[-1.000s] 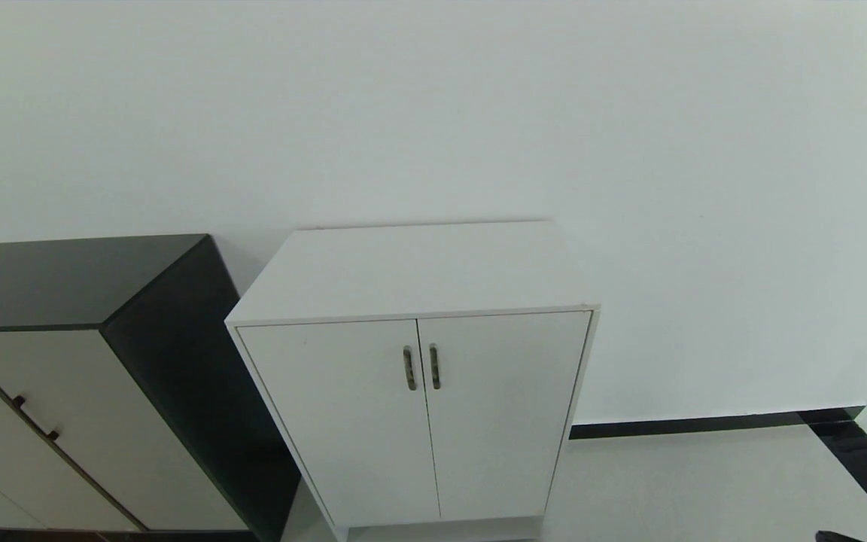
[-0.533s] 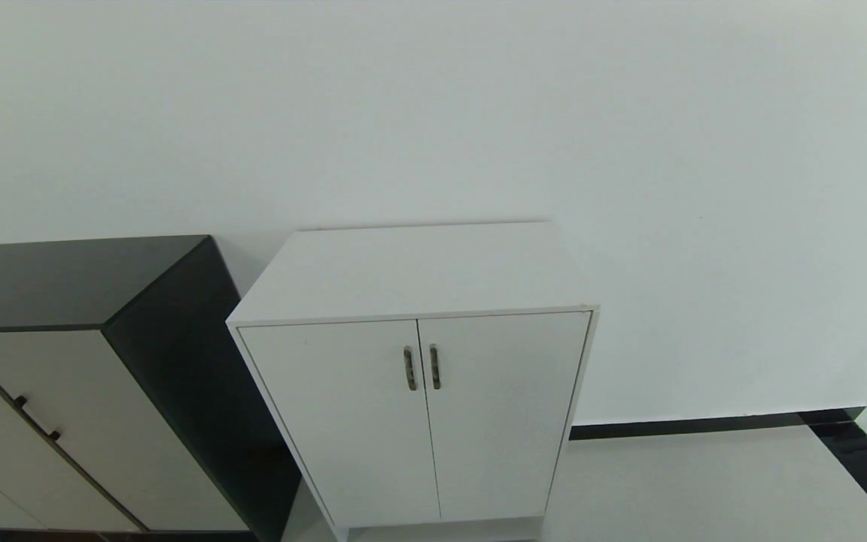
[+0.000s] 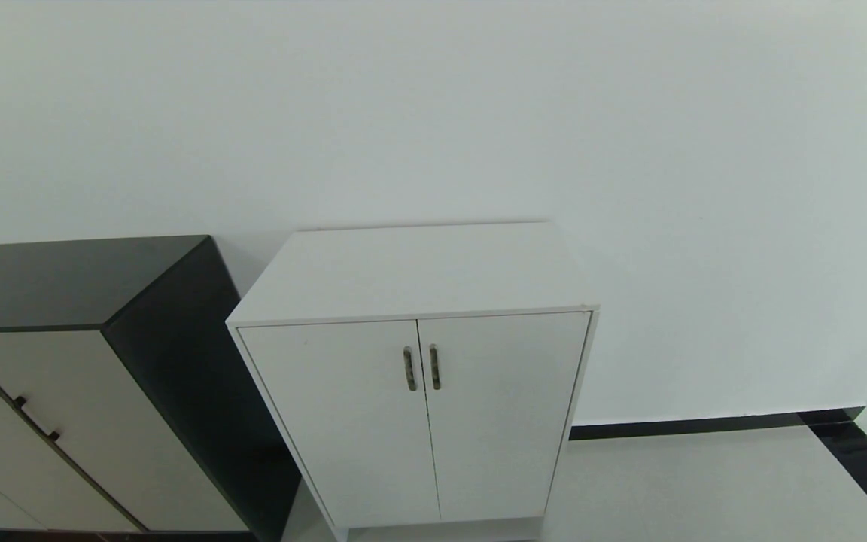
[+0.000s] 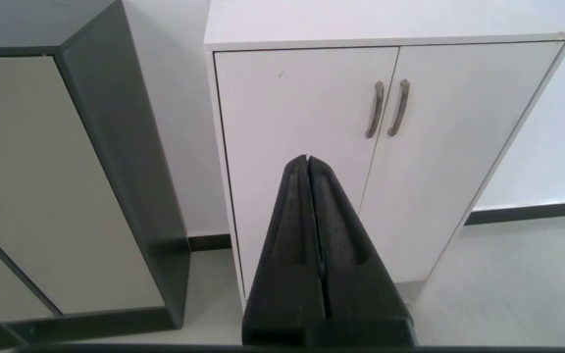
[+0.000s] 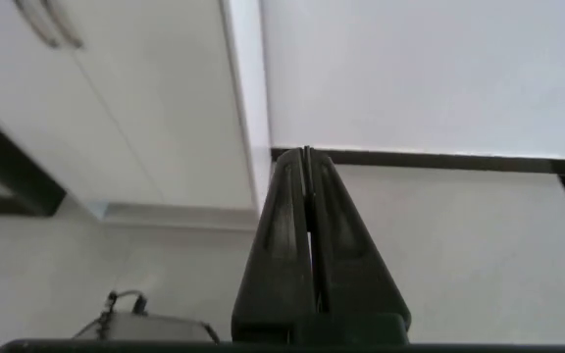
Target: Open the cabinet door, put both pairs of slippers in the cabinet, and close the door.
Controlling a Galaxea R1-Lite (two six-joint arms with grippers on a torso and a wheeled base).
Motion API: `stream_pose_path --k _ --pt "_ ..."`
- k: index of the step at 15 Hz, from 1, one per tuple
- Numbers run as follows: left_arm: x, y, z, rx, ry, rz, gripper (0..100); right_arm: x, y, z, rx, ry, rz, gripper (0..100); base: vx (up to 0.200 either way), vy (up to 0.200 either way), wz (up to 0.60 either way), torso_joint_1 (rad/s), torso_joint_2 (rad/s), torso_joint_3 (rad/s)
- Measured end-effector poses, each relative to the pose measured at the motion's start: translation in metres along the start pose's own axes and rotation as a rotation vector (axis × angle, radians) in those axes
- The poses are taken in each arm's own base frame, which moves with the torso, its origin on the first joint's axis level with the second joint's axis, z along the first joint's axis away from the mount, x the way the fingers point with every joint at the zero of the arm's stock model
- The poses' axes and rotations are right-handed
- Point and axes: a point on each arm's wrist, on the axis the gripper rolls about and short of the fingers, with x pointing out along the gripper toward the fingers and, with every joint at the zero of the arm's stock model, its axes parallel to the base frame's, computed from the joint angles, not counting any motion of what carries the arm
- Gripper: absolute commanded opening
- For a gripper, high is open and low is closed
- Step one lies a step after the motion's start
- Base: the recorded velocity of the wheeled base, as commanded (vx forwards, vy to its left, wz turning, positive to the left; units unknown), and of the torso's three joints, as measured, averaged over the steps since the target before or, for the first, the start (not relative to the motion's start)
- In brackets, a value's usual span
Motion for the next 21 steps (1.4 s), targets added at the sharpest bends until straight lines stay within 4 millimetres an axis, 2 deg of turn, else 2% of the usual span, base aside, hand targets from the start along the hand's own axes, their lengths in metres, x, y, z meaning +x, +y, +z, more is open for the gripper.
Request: stream_pose_path --k 9,21 --pt "0.000 0.000 0.000 0.000 0.000 0.000 0 -0.013 0.002 -0.005 0.014 -0.175 -0.083 0 0.000 0.000 0.00 0.000 0.00 0.000" --pt "0.000 0.000 0.000 0.006 0.000 0.000 0 -0.014 0.002 -0.006 0.062 -0.200 -0.079 0 0.000 0.000 0.00 0.000 0.00 0.000"
